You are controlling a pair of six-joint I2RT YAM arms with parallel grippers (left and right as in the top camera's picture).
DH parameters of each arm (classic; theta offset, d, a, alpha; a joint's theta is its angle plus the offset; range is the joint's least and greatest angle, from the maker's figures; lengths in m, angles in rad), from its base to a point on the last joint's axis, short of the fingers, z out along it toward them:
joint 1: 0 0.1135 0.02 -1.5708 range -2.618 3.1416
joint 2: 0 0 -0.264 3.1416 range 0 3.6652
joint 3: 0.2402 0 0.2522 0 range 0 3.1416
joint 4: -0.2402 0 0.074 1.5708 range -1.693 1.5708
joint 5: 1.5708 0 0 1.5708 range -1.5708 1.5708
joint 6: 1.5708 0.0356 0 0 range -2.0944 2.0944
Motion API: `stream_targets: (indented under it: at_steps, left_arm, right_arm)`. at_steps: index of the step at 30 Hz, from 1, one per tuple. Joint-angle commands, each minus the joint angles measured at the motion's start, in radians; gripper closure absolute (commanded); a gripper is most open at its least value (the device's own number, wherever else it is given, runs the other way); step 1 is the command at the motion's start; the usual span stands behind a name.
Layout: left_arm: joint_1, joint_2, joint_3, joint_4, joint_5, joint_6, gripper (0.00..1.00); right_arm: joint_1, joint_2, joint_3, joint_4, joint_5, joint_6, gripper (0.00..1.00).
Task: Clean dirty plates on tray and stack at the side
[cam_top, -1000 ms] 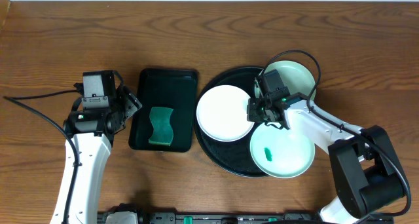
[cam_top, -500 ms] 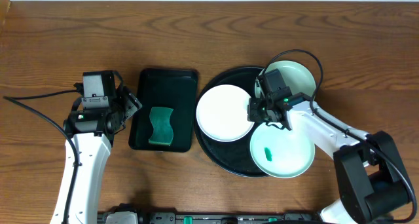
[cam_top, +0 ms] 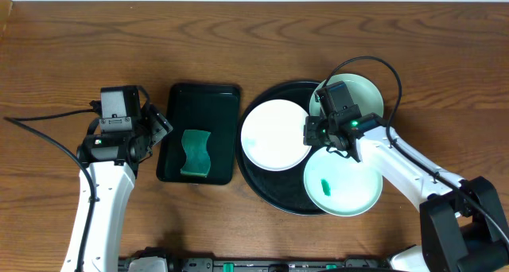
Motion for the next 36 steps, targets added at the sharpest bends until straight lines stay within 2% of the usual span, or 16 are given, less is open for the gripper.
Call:
stream_targets:
  at_steps: [1,8,25,36]
  left_arm:
    - [0.003,-0.003,0.021,-0.003,-0.005,-0.009,0.18]
    - [0.003,-0.003,0.021,-0.003,-0.005,-0.009,0.18]
    - [0.003,-0.003,0.021,-0.004,-0.005,-0.009,0.18]
    - [0.003,-0.003,0.021,-0.003,-0.005,-0.009,0.18]
  right_arm:
    - [0.005,-0.019,-0.004,-0.006,0.010,0.039,0.99]
    - [0.005,-0.019,-0.004,-0.030,0.001,0.127,0.99]
    - [-0.039,-0.019,0.113,-0.043,-0.220,0.181,0.99]
    - [-0.029,-0.019,0.155,-0.030,-0.154,0.229,0.98]
